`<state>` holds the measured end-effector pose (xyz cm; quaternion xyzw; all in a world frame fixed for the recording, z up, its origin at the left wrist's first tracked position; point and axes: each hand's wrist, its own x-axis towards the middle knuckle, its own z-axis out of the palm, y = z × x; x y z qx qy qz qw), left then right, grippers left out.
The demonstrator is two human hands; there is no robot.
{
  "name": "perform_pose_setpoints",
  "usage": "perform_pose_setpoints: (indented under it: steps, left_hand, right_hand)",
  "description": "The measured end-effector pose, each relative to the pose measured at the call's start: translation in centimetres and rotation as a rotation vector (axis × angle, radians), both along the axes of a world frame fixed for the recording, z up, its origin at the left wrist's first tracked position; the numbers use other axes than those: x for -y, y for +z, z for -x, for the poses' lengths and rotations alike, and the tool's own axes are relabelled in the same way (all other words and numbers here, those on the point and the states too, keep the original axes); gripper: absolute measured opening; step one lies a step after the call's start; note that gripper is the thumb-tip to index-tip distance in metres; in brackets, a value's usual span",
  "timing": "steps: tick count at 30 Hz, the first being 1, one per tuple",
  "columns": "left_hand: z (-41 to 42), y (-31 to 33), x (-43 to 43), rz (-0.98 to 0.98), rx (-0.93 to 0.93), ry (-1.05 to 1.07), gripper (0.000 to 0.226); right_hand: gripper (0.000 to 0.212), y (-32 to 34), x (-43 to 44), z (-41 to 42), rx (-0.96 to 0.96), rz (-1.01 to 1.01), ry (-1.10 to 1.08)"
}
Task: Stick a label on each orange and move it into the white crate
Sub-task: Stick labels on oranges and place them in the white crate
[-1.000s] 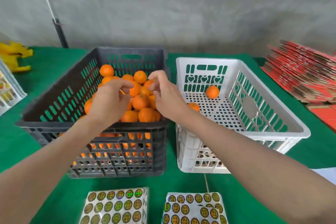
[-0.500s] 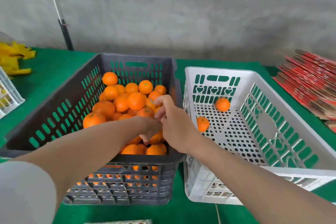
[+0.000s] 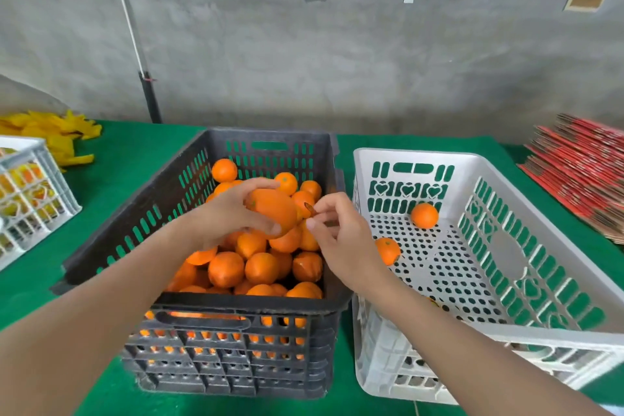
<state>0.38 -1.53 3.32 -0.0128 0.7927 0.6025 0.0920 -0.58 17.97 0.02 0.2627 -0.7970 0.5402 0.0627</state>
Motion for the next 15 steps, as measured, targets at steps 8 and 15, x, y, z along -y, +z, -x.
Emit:
perform_pose_setpoints:
  steps: [8,15]
  left_hand:
    - [-5.6,0.9,-1.0,-0.543,-0.083,0.022,0.067]
    - [-7.7,1.6,-4.4,-0.678,-0.045,-0.050,0.053]
  right_hand:
    - [0.012,4.6,-1.6,-2.7,0.374,0.295,0.238]
    - [0.031,6.2,-3.1,-5.7,0.325,0.101,0.281]
